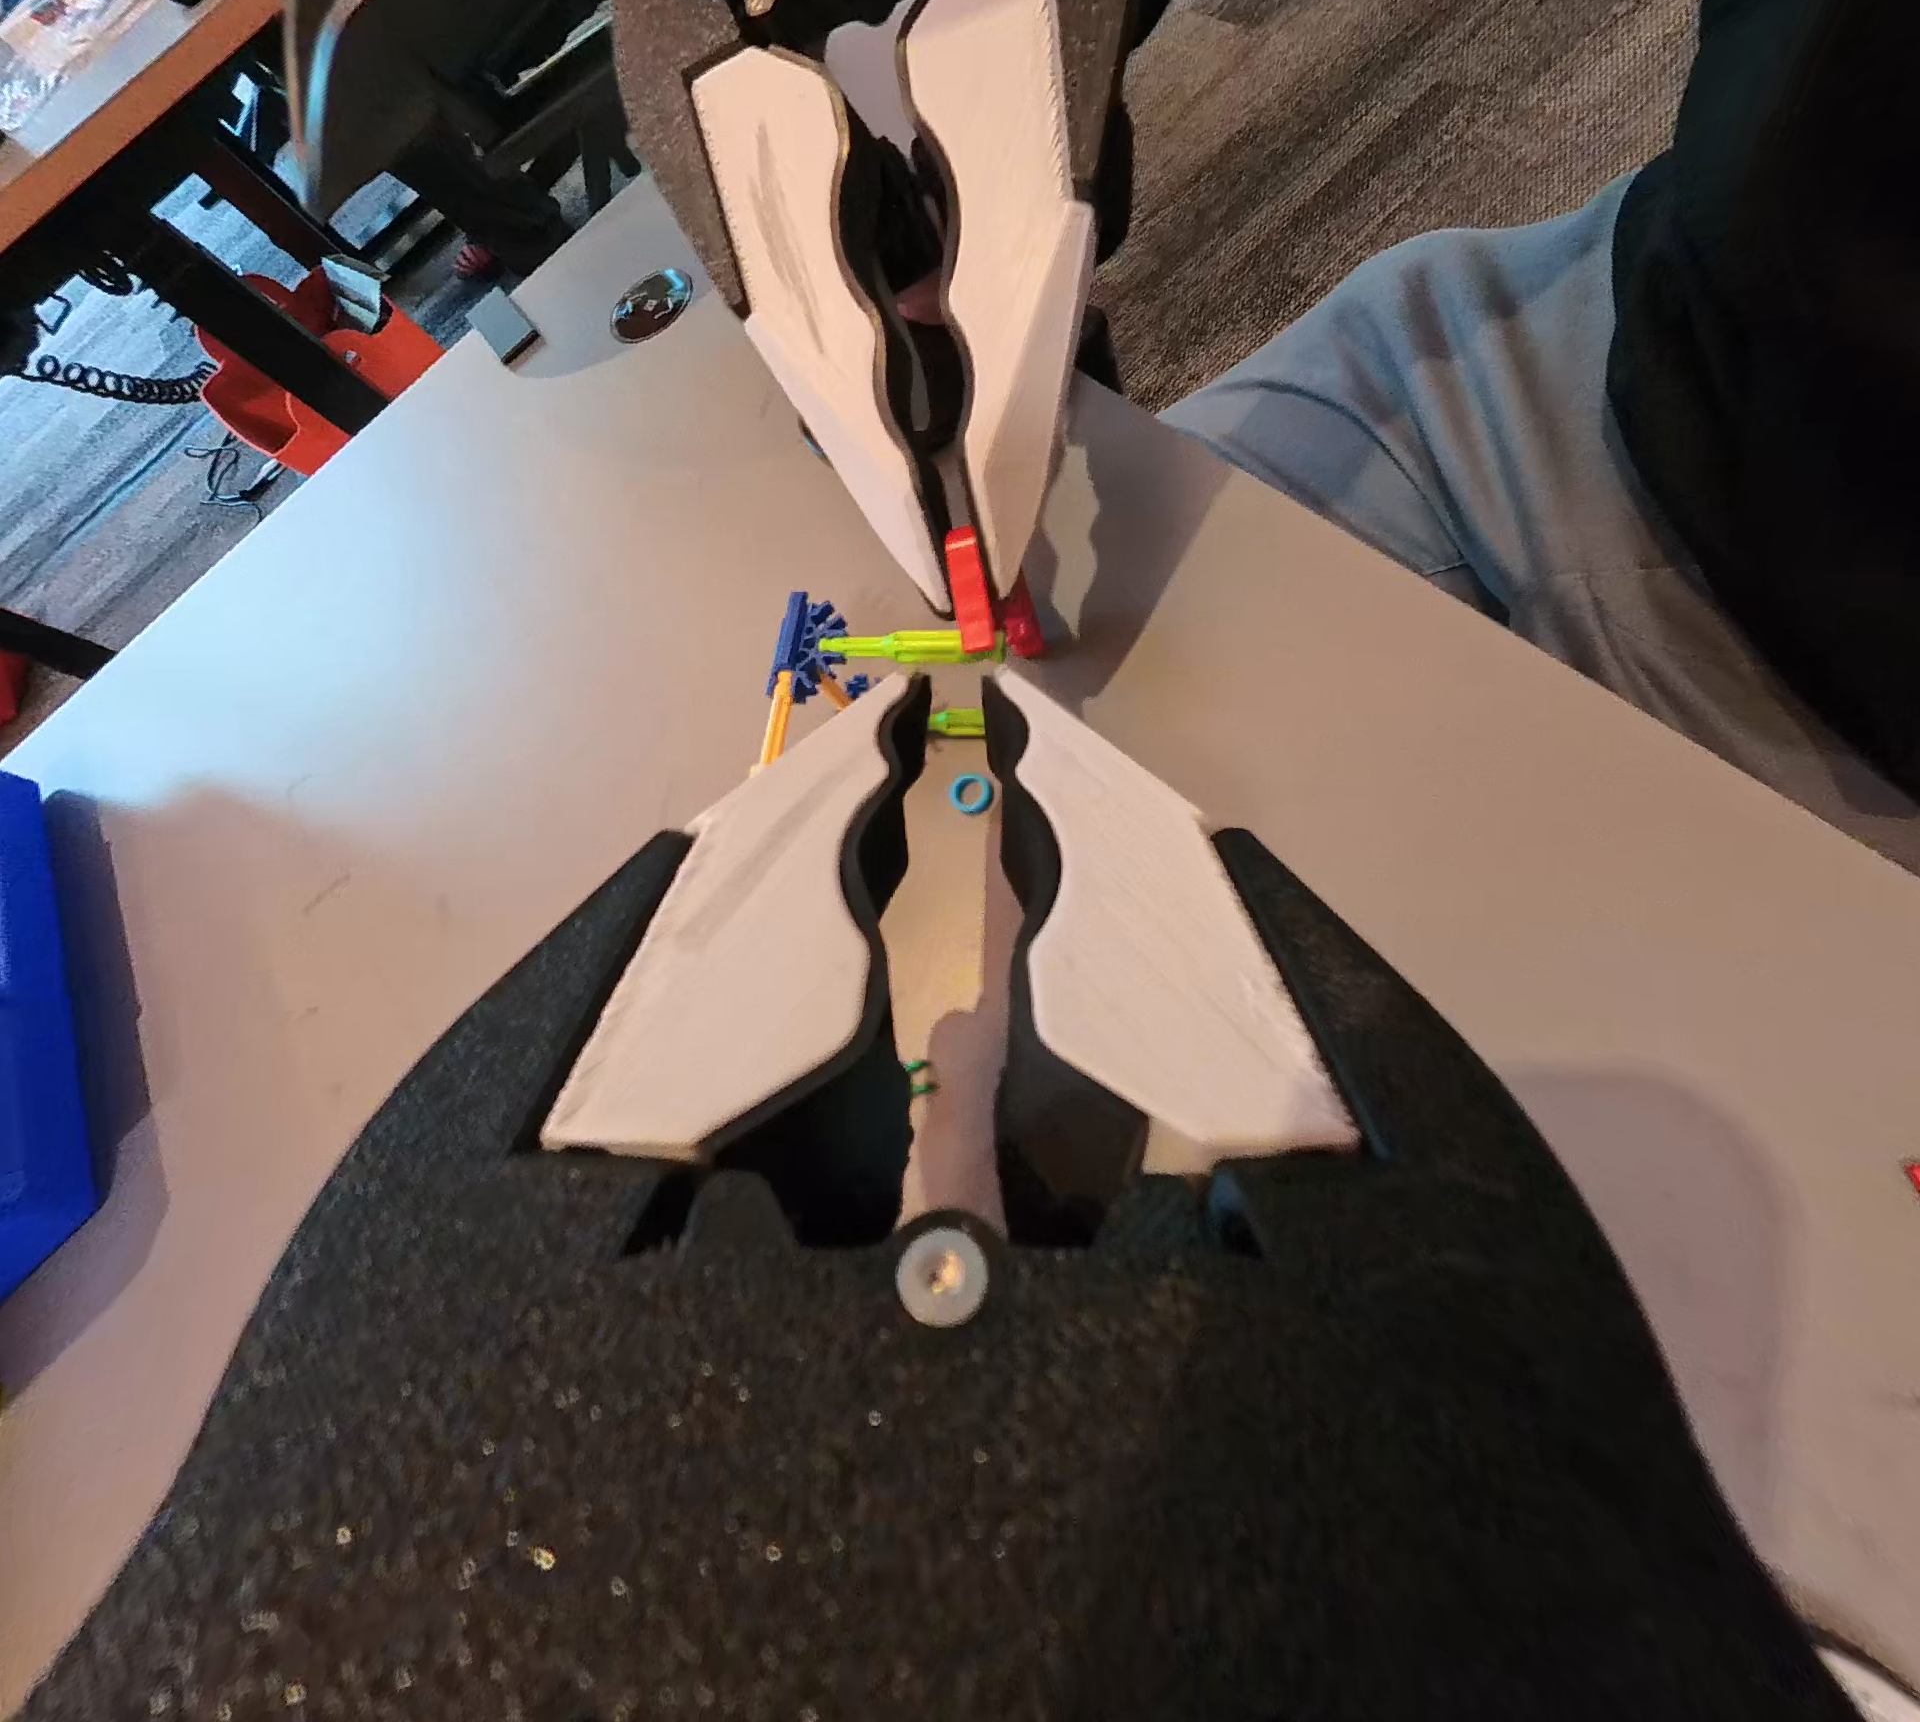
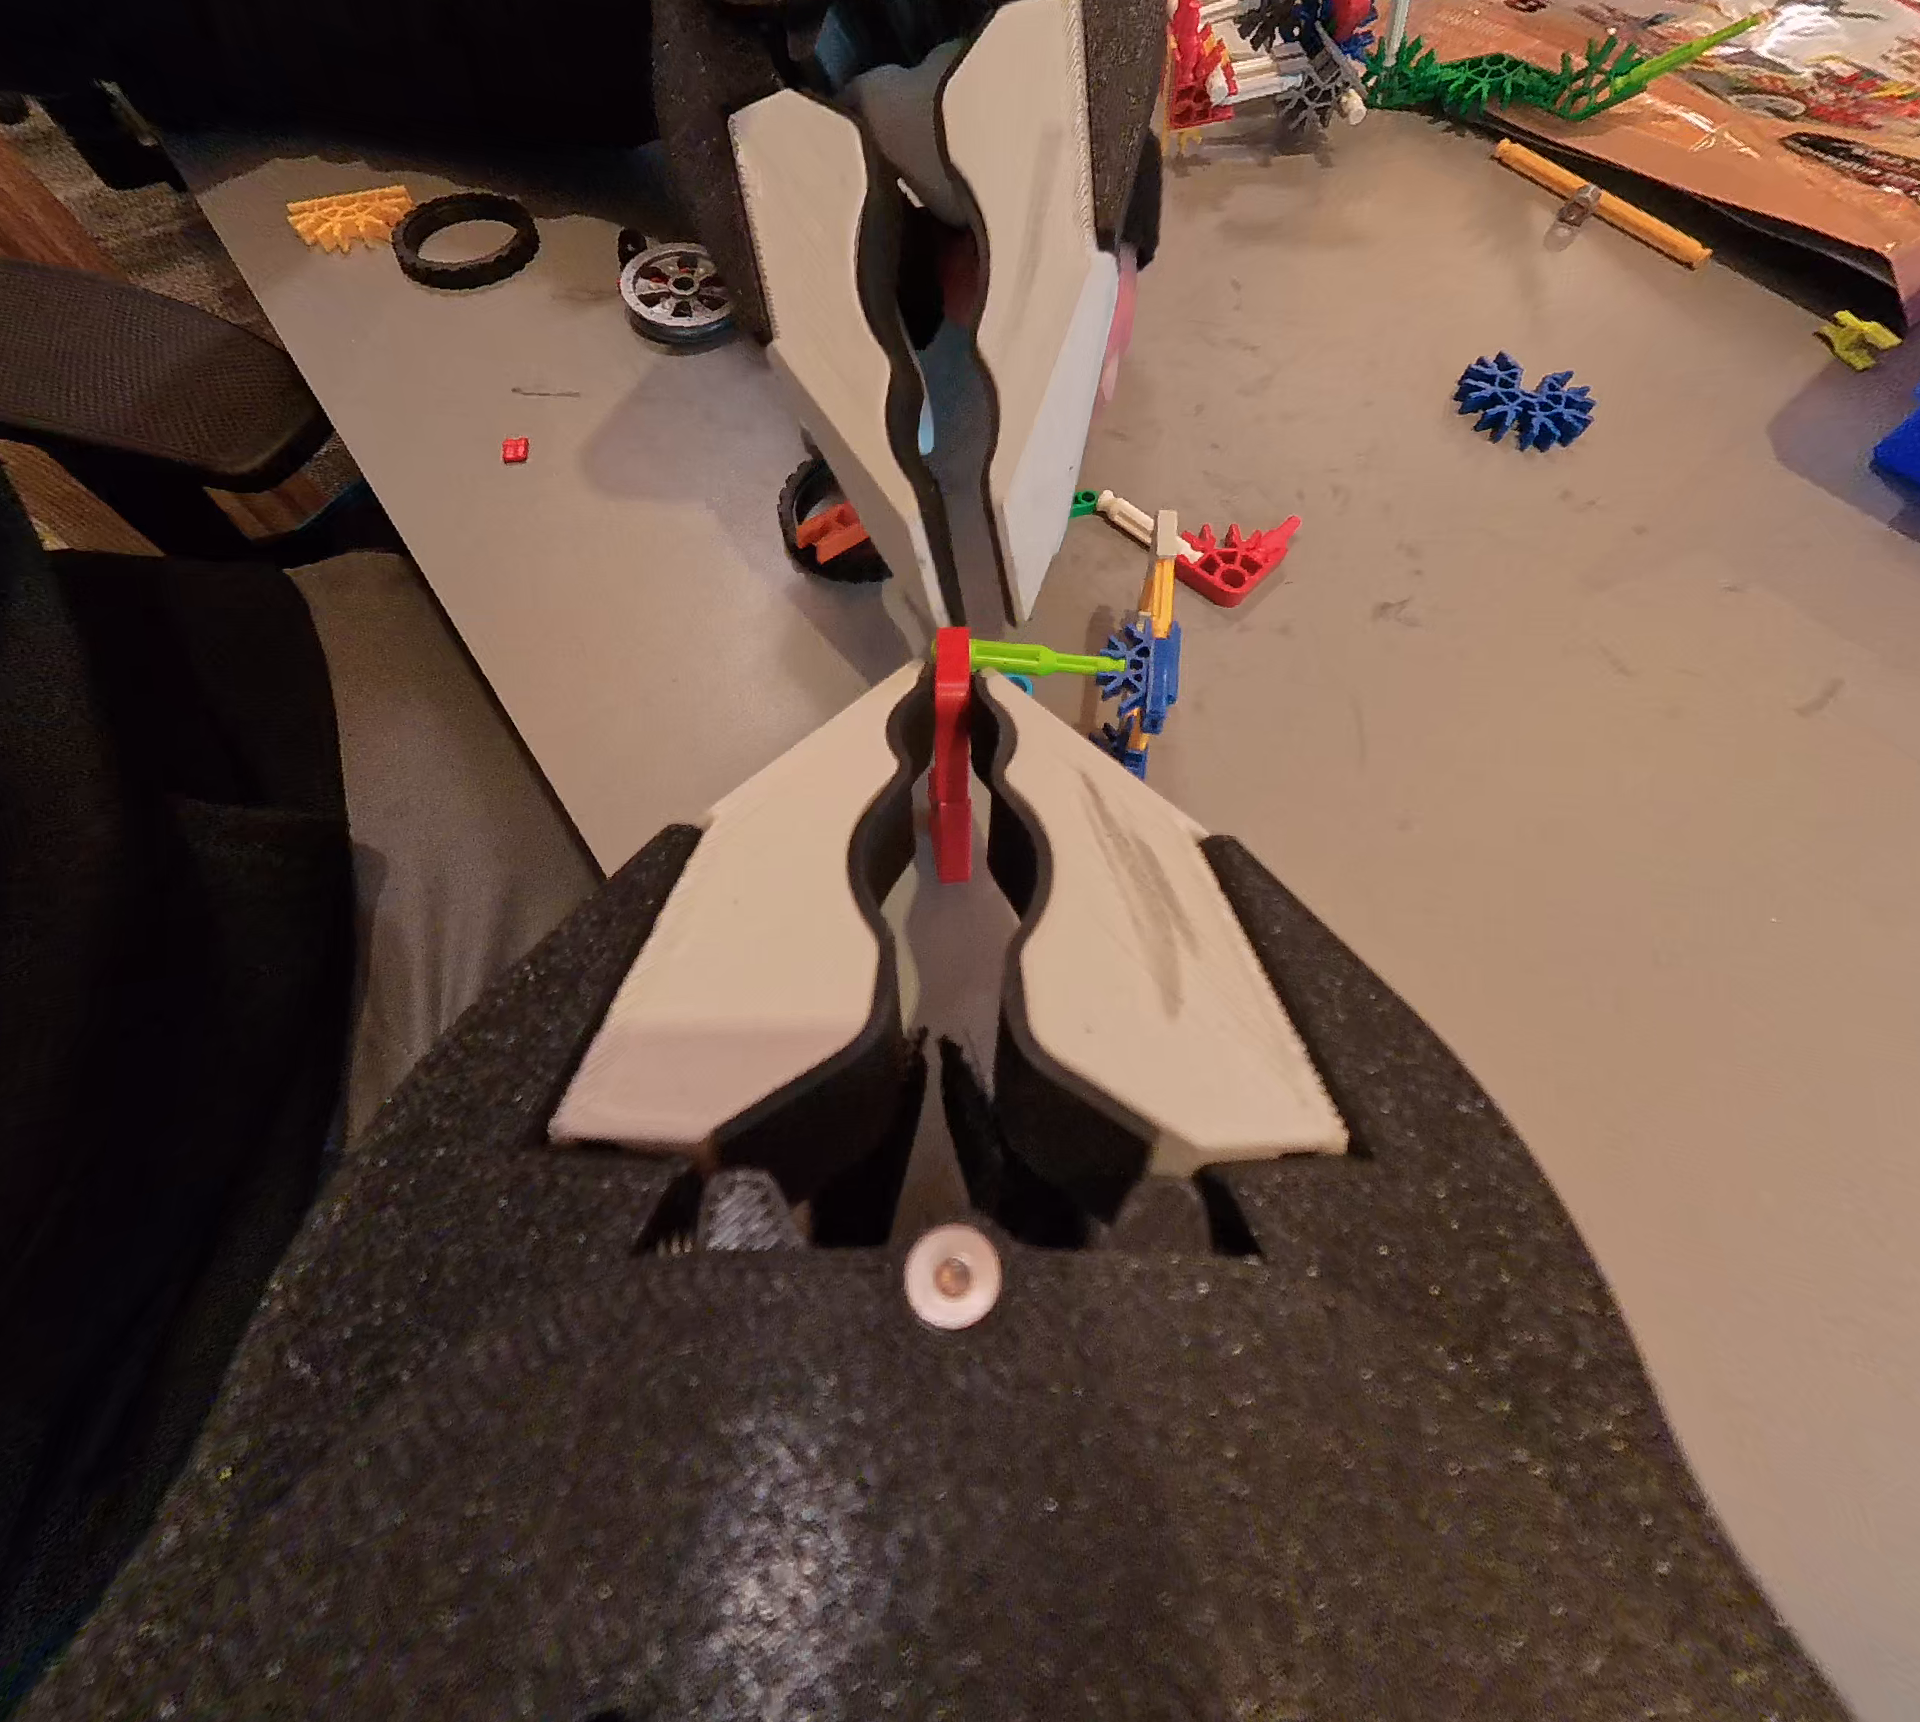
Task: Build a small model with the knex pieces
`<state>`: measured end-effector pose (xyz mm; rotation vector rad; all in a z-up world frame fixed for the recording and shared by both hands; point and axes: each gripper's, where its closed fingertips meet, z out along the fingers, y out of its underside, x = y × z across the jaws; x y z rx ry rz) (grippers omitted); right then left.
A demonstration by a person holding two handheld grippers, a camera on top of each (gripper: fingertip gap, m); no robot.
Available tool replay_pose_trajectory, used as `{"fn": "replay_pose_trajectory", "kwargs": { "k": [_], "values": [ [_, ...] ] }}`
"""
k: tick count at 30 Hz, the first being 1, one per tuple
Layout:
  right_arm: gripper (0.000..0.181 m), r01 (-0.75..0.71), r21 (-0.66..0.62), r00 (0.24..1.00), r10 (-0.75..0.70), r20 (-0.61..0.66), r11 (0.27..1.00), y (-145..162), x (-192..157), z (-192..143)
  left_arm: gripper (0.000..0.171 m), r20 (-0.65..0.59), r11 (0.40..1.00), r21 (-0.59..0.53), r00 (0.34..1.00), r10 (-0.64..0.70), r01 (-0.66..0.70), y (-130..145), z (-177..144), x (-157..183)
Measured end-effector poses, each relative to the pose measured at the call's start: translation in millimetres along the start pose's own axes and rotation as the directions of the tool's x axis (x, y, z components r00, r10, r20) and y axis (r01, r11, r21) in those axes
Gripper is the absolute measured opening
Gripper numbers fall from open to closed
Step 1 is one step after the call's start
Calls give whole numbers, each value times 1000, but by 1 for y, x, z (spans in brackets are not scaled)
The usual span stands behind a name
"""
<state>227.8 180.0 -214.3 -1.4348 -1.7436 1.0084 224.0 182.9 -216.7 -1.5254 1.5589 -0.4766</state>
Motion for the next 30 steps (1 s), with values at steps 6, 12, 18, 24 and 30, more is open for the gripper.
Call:
{"fn": "replay_pose_trajectory", "kwargs": {
  "k": [6, 12, 18, 24, 30],
  "values": [
    [5, 0, 0, 1000, 0, 1, 1000, 0, 0, 0, 7, -6, 1000, 8, 1000, -4, 4, -1, 1, 1],
    [5, 3, 1, 1000, -3, -1, 1000, 0, 0, 0, 7, -7, 1000, 9, 1000, -5, 6, 0, 3, 2],
    [5, 12, -1, 1000, -12, -8, 1000, 0, 0, 0, 7, -5, 1000, 17, 1000, -12, 12, 0, 4, 2],
    [5, 16, -2, 999, -16, -28, 1000, 0, 1, 1, 9, 13, 1000, 16, 1000, -7, 7, -4, 7, 1],
    [5, 15, -1, 1000, -15, -27, 1000, 0, 1, 0, 8, 12, 1000, 10, 1000, -9, 9, -4, 6, 1]
  ]
}}
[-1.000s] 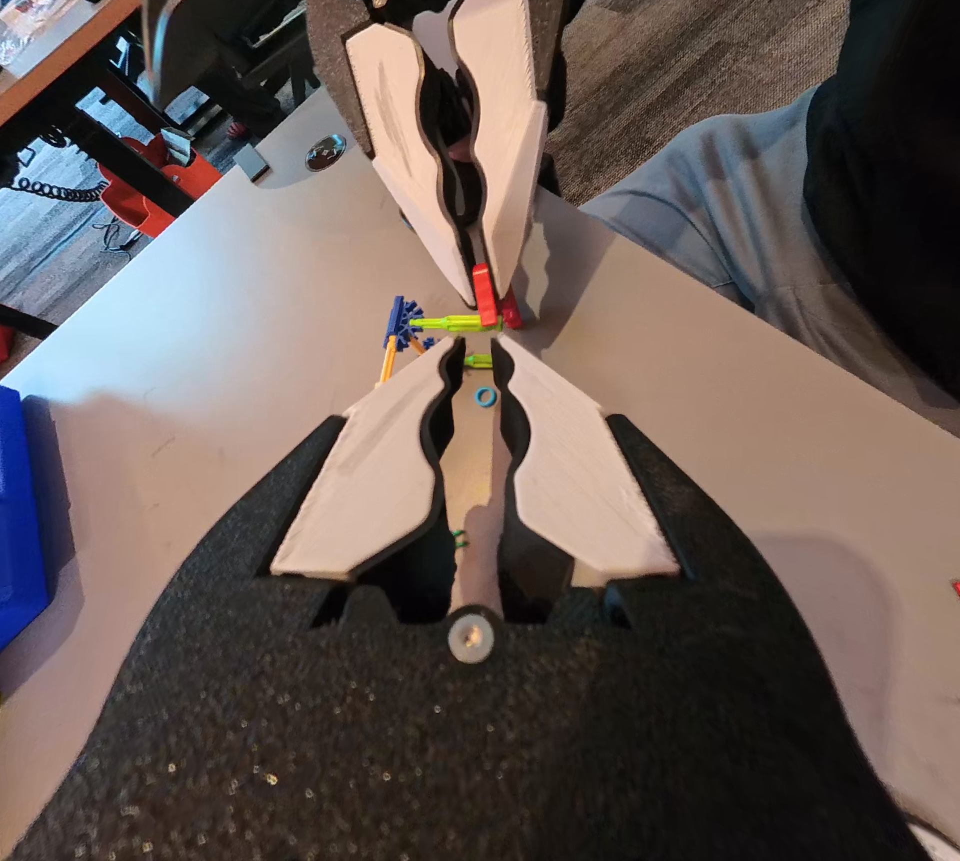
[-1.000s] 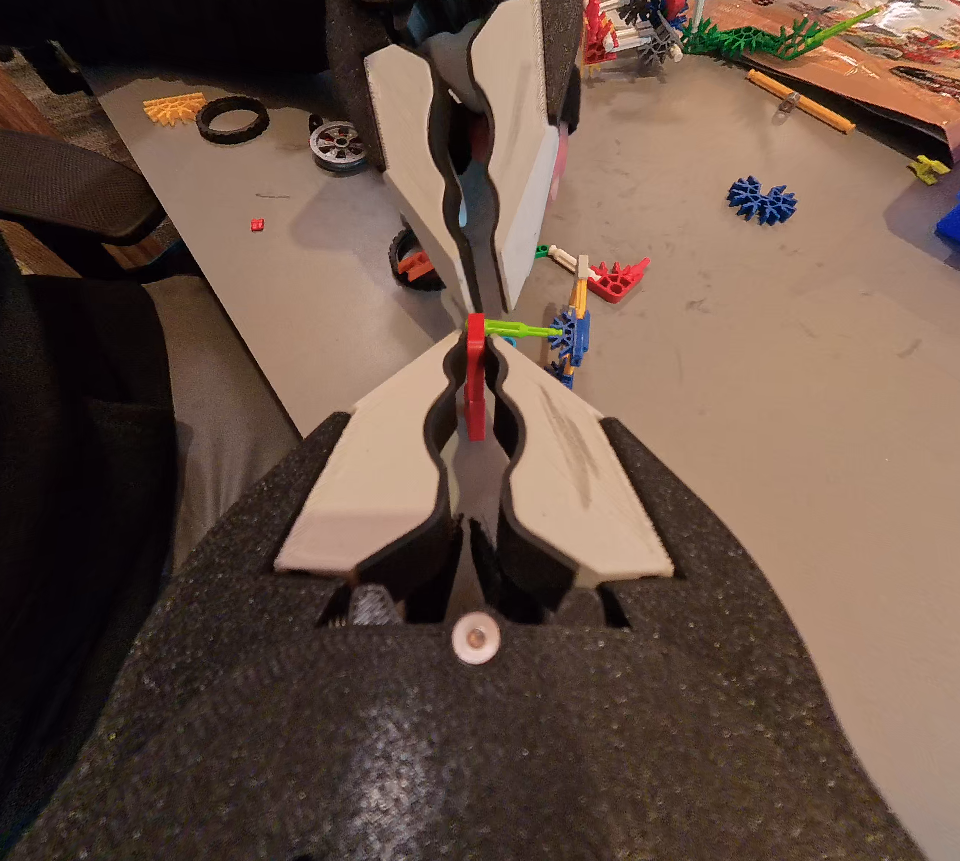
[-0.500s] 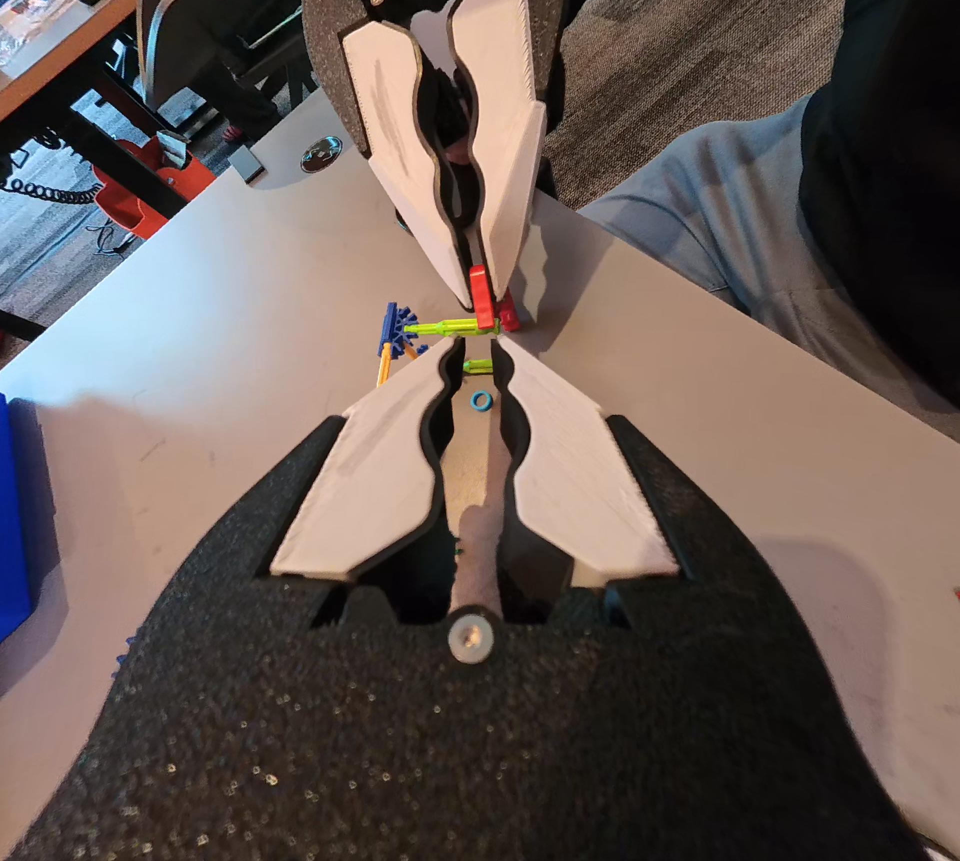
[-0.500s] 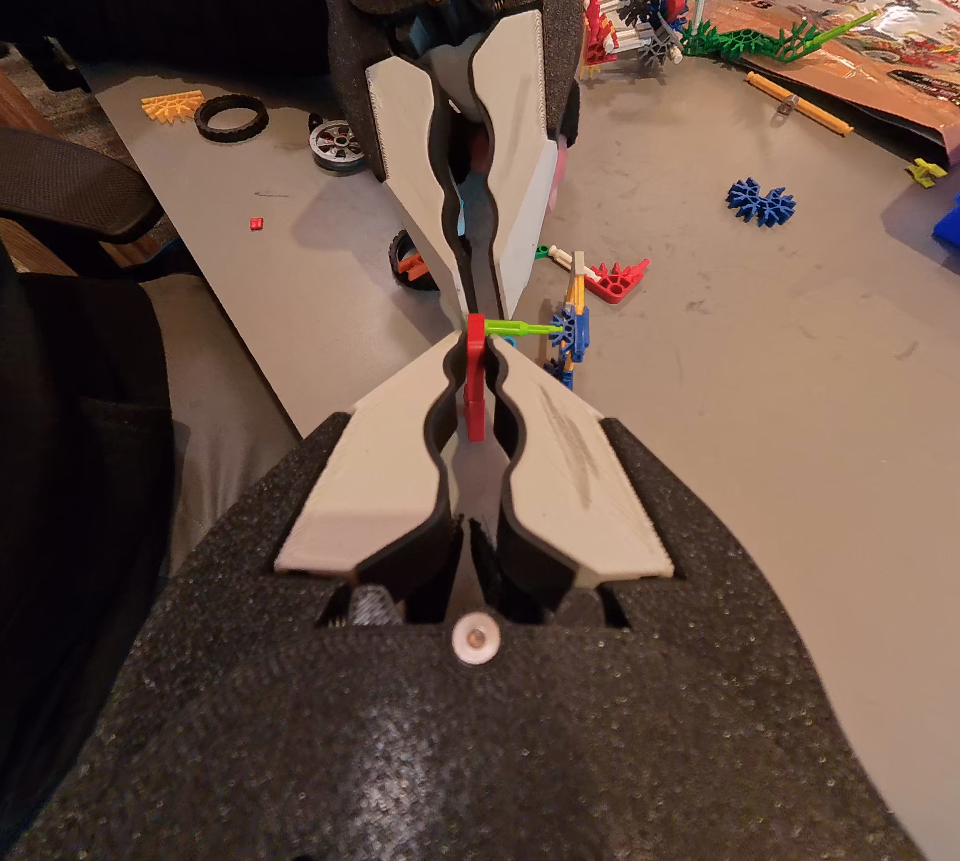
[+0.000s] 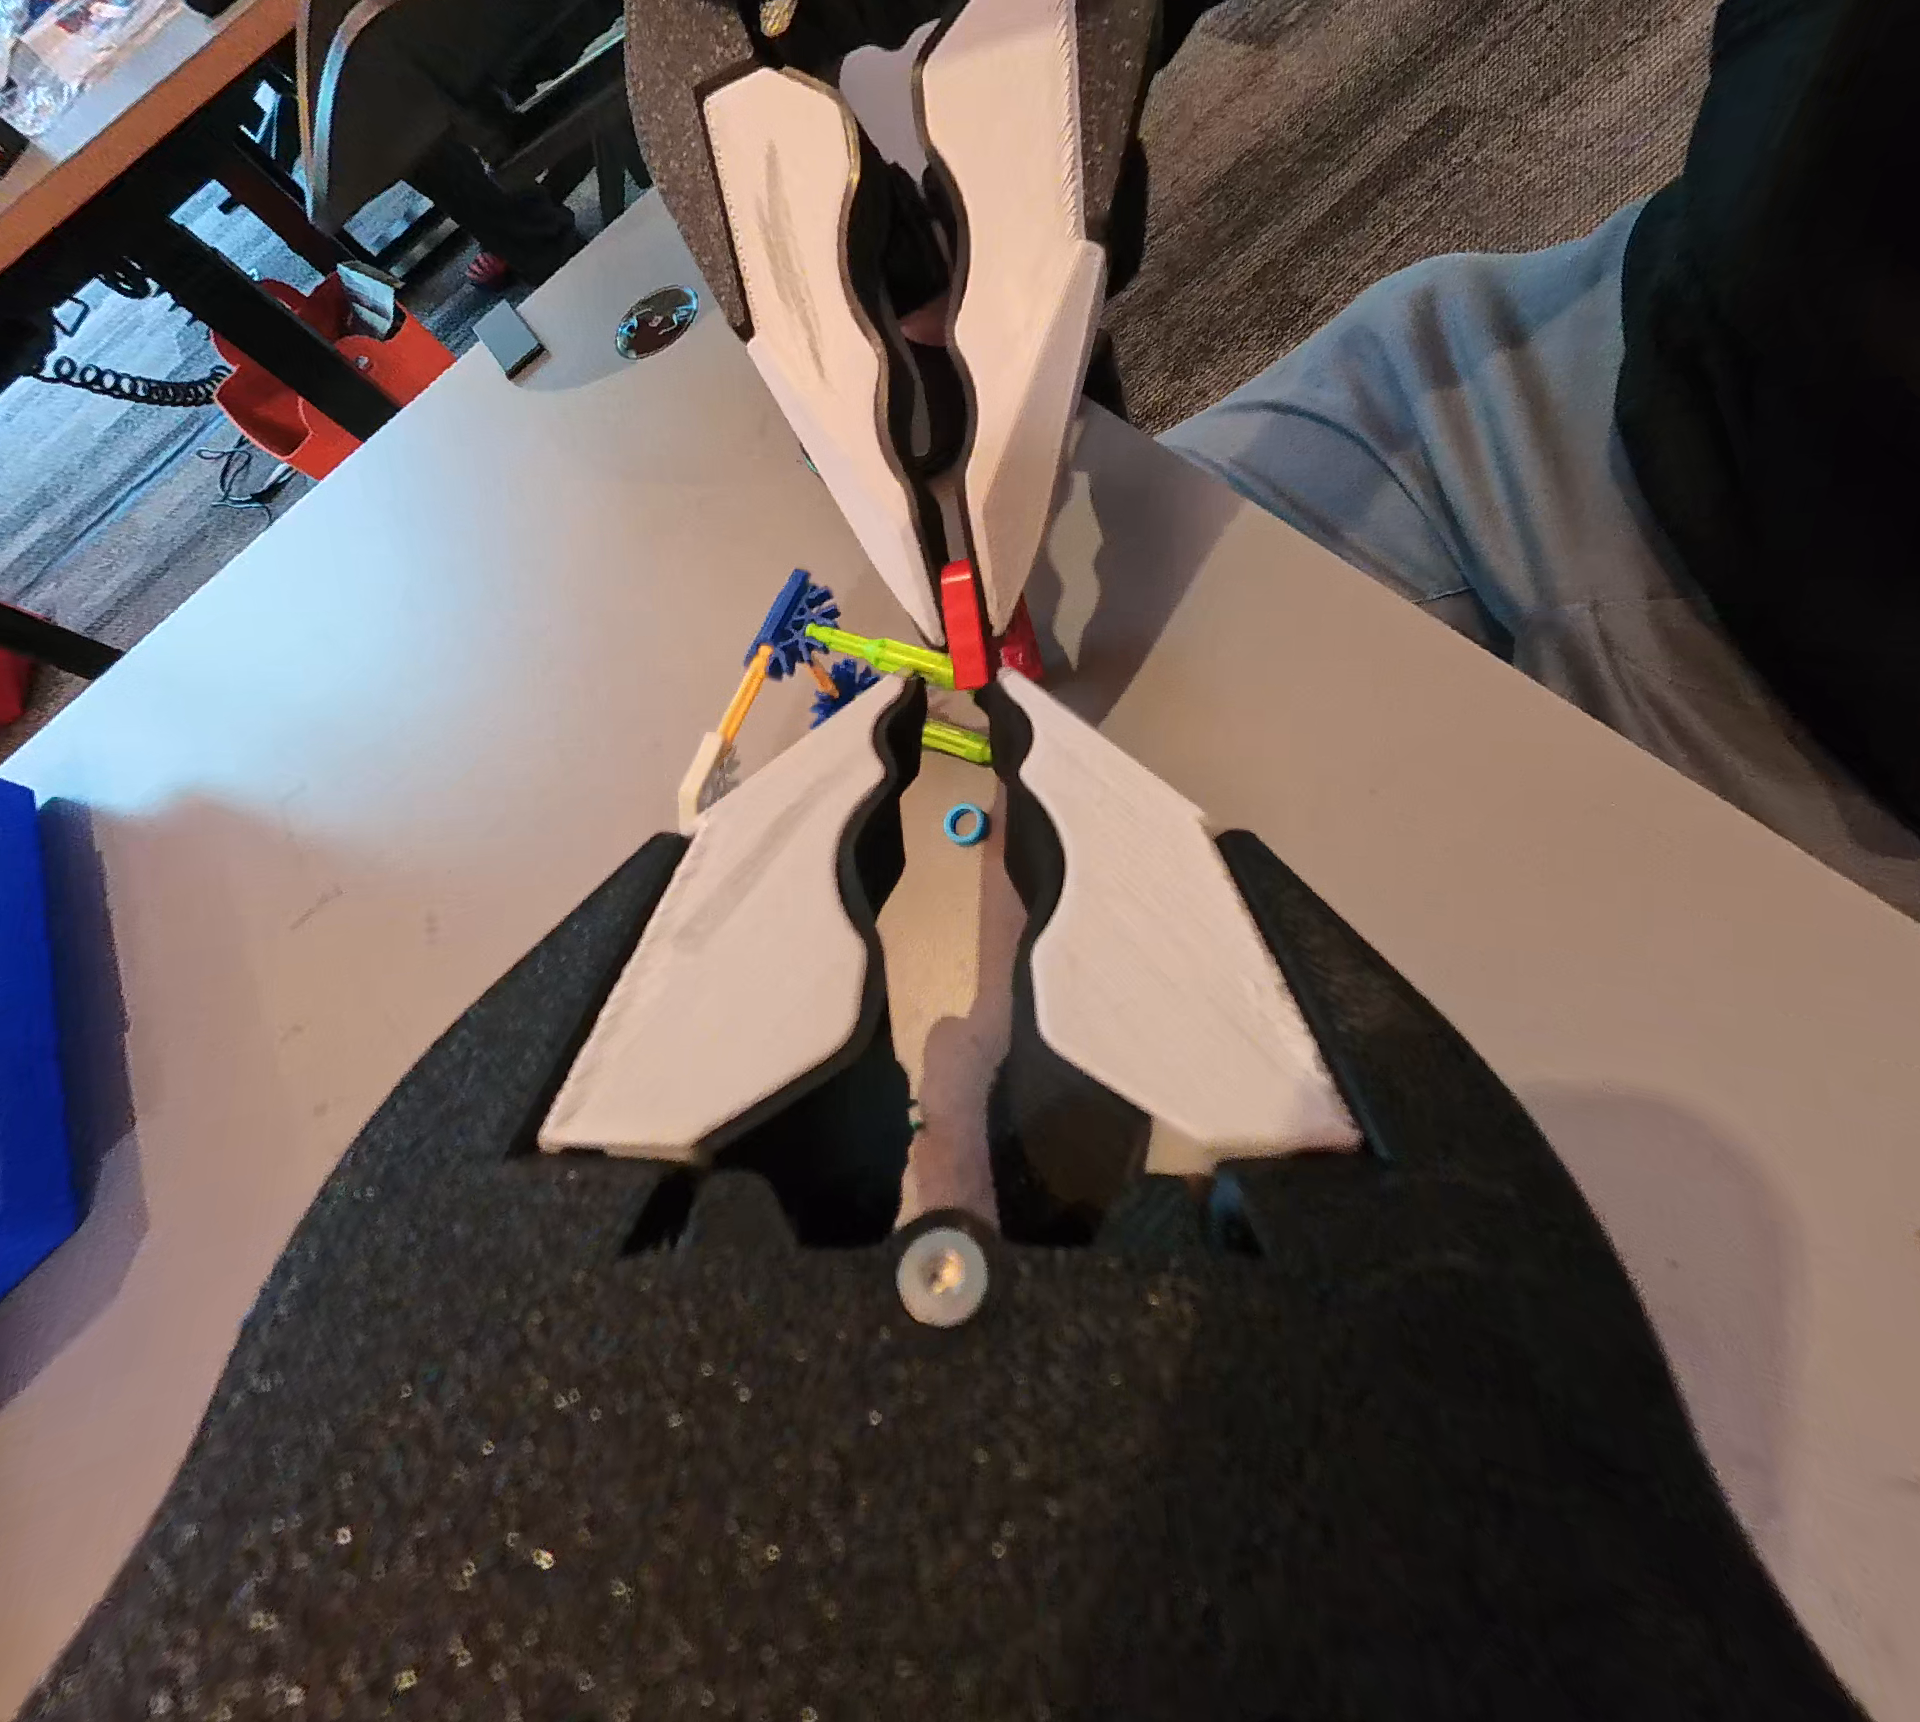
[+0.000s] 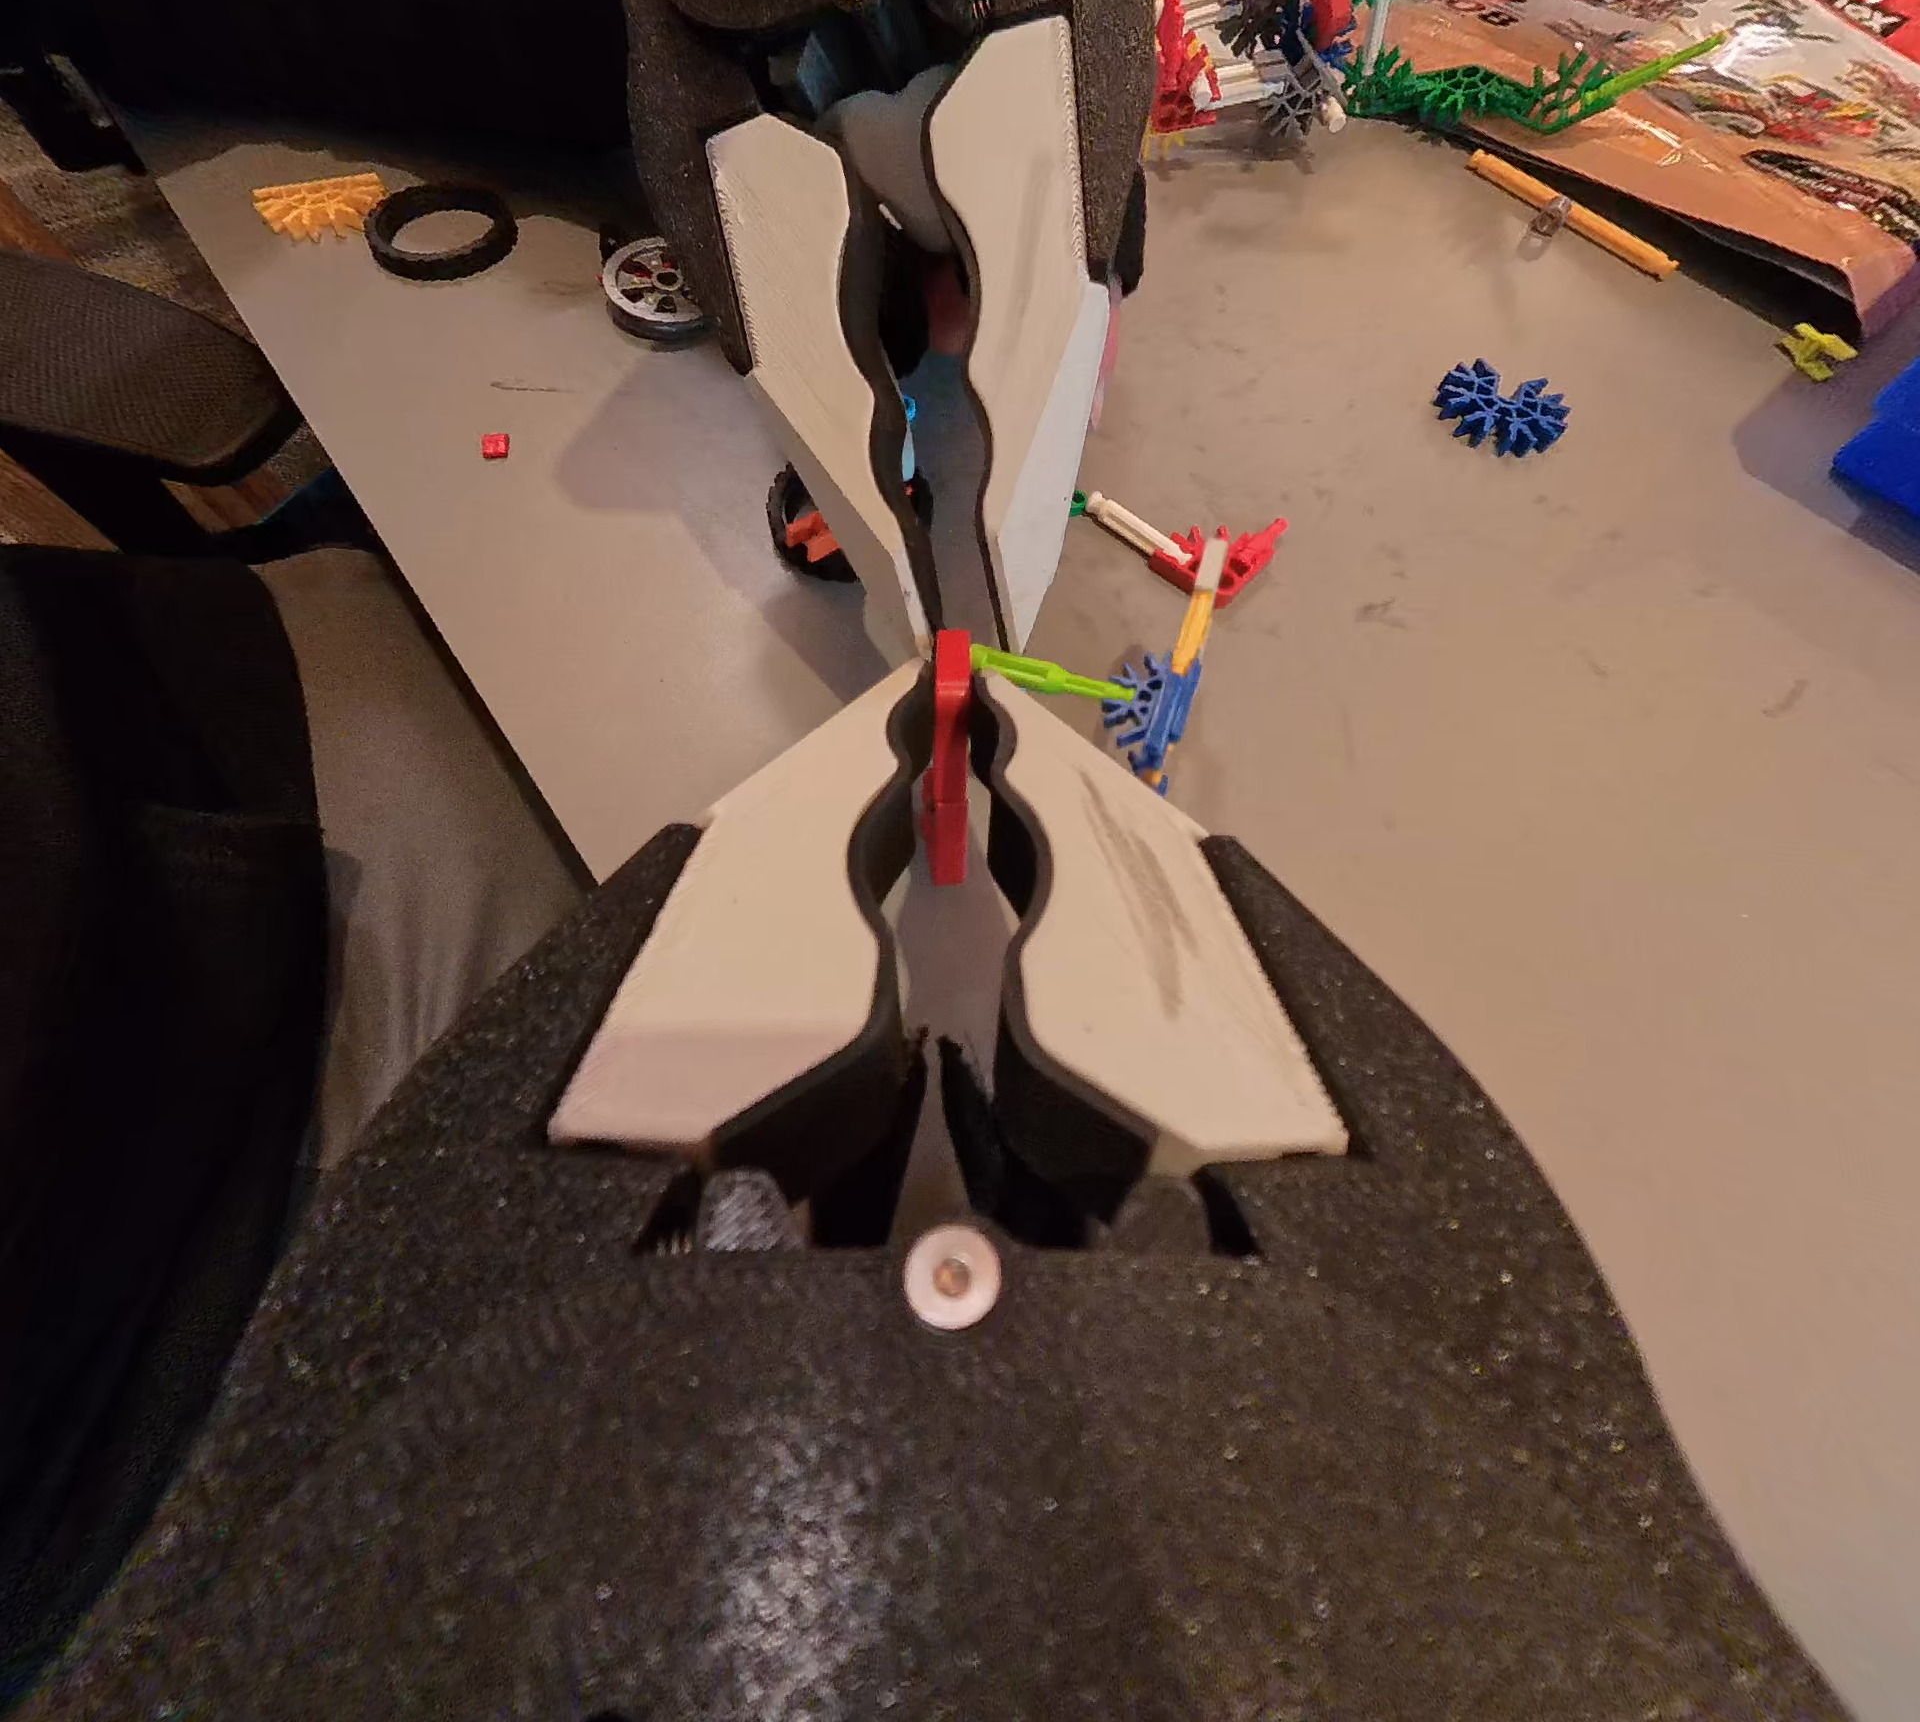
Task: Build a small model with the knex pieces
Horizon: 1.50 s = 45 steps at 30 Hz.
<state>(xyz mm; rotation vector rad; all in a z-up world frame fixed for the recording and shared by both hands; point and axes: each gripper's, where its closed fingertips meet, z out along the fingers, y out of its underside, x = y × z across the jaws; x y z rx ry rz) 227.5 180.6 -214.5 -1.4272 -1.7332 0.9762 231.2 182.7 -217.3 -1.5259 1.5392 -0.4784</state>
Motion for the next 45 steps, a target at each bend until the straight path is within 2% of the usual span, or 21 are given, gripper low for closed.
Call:
{"fn": "replay_pose_trajectory", "kwargs": {
  "k": [21, 26, 35, 45],
  "values": [
    [5, -60, 46, 998, 61, -29, 997, 2, 5, -14, 11, 38, 1000, -19, 999, 2, -2, -3, -1, -10],
    [5, -44, 17, 998, 44, -47, 999, 4, 5, -10, 11, 26, 999, -42, 1000, 11, -9, 2, 3, -6],
    [5, -31, 9, 998, 32, -60, 999, 4, 6, -8, 4, 23, 1000, -13, 1000, 5, -5, -2, 5, -5],
    [5, -47, 40, 997, 49, -57, 998, 2, 7, -13, 9, 16, 999, -34, 1000, 18, -17, 1, -1, -12]
  ]
}}
